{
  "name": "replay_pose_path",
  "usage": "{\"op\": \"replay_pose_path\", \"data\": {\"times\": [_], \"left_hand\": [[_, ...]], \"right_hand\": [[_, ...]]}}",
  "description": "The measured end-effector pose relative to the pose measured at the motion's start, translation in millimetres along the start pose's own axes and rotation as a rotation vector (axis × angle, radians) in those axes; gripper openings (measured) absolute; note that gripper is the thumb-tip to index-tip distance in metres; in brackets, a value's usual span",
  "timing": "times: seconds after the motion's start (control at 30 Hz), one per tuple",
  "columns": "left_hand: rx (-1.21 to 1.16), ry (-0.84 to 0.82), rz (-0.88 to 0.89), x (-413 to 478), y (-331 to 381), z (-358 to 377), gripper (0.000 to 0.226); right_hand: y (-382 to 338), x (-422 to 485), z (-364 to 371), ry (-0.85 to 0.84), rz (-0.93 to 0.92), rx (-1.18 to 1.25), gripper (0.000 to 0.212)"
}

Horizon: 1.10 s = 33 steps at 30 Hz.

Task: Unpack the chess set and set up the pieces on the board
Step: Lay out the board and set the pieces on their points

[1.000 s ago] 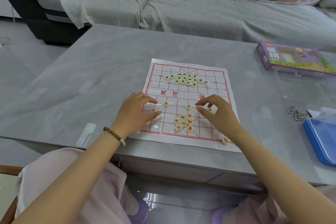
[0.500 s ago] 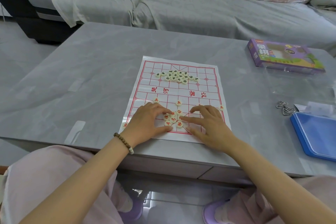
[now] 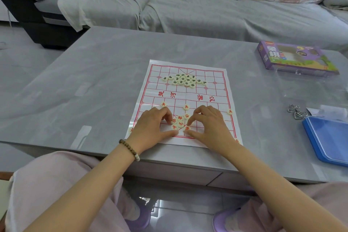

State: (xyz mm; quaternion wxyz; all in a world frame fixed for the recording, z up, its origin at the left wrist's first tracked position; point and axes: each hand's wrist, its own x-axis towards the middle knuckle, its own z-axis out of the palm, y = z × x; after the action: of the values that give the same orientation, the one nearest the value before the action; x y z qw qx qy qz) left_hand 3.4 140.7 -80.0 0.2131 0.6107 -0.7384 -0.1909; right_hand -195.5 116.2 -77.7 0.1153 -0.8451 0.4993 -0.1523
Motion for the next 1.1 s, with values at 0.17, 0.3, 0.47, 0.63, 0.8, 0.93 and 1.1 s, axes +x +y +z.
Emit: {"op": "replay_pose_path", "data": {"times": [0.17, 0.3, 0.47, 0.63, 0.8, 0.93, 1.1], "left_hand": [[-0.028, 0.008, 0.005, 2, 1, 1, 0.028], [-0.135, 0.064, -0.067, 5, -12, -21, 0.026], [-0.169, 0.158, -0.192, 13, -53, -49, 0.024], [-0.233, 0.142, -0.252, 25, -78, -54, 0.025], [-0.272, 0.124, -0.240, 33, -84, -49, 0.028], [-0.271, 0.107, -0.236, 34, -85, -47, 0.029], [-0.269, 0.104, -0.238, 35, -84, -47, 0.030]], "right_hand": [[-2, 3, 1, 0.040, 0.016, 0.057, 0.023], [-7, 14, 1, 0.055, 0.018, 0.121, 0.021], [-21, 40, 10, 0.028, -0.008, 0.167, 0.022], [-30, 57, 21, 0.015, -0.019, 0.188, 0.021], [-28, 60, 22, 0.048, -0.024, 0.187, 0.019], [-24, 61, 18, 0.082, -0.004, 0.176, 0.018], [-21, 60, 14, 0.098, 0.020, 0.162, 0.018]]}}
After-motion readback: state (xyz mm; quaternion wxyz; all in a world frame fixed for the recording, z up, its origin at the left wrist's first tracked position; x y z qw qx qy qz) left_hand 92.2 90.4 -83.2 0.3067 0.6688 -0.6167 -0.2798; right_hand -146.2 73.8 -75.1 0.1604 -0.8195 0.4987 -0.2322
